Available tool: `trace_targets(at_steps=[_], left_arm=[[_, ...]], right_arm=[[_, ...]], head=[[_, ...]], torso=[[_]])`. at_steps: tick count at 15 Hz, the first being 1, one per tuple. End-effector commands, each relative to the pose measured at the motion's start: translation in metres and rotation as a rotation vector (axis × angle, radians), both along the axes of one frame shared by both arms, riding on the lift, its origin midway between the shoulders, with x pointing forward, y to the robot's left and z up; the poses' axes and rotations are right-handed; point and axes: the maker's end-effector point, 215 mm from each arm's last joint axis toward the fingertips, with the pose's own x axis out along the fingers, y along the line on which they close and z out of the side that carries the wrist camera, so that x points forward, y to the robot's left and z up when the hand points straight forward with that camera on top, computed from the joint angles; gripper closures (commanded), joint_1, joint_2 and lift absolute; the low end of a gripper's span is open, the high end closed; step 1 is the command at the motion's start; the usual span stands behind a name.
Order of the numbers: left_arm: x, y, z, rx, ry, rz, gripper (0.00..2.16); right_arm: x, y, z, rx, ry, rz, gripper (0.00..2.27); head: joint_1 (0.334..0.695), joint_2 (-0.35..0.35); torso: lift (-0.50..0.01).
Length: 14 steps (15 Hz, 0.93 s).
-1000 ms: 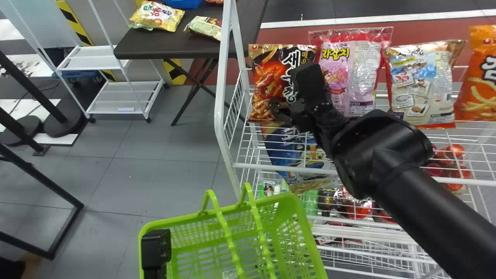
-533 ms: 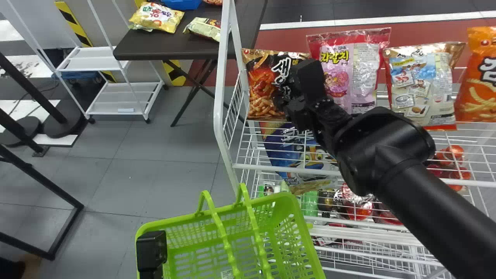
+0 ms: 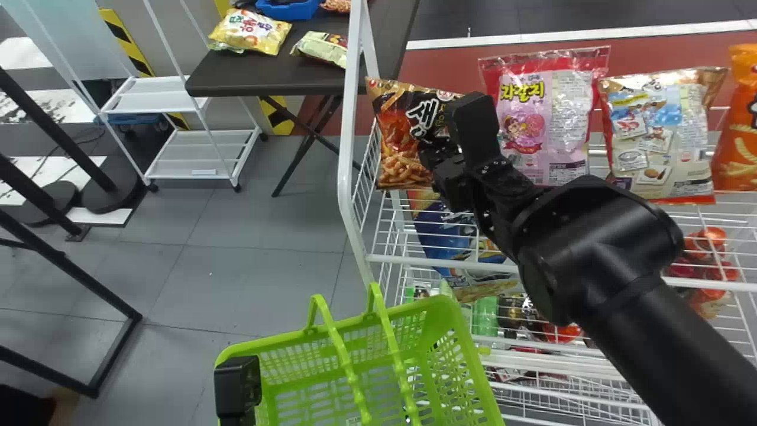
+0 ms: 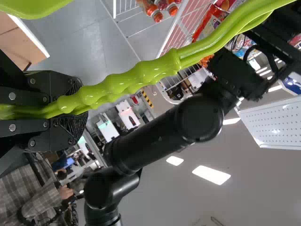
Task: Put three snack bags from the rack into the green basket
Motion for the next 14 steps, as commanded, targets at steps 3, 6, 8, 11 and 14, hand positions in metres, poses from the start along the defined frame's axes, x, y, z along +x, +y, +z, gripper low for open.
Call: trace_targets(at_steps=[3,6,8,11,14], left_arm=[[0.005,0.001,-0.002,0.015,-0.001,0.01,2.15],[0.017,0.006,-0.005,0.04,-0.004,0.024,2.15],[0.023,0.007,-0.006,0.052,0.007,0.023,2.15],[0.032,0.007,-0.011,0.076,0.017,0.032,2.15],[0.034,0.008,-0.011,0.082,0.014,0.036,2.15]], right_arm=[[-0.027,-0.045,-0.005,-0.12,0.052,-0.059,2.24],[-0.055,-0.075,-0.003,-0.155,0.094,-0.066,2.24],[-0.075,-0.087,0.006,-0.164,0.121,-0.057,2.24],[-0.108,-0.099,0.019,-0.188,0.163,-0.03,2.24],[-0.148,-0.122,0.012,-0.237,0.247,-0.009,2.25]], head=[[0.695,0.219],[0.695,0.174],[0.695,0.152],[0.695,0.129],[0.695,0.116]], torso=[[0.0],[0.0],[0.0],[0.0],[0.0]])
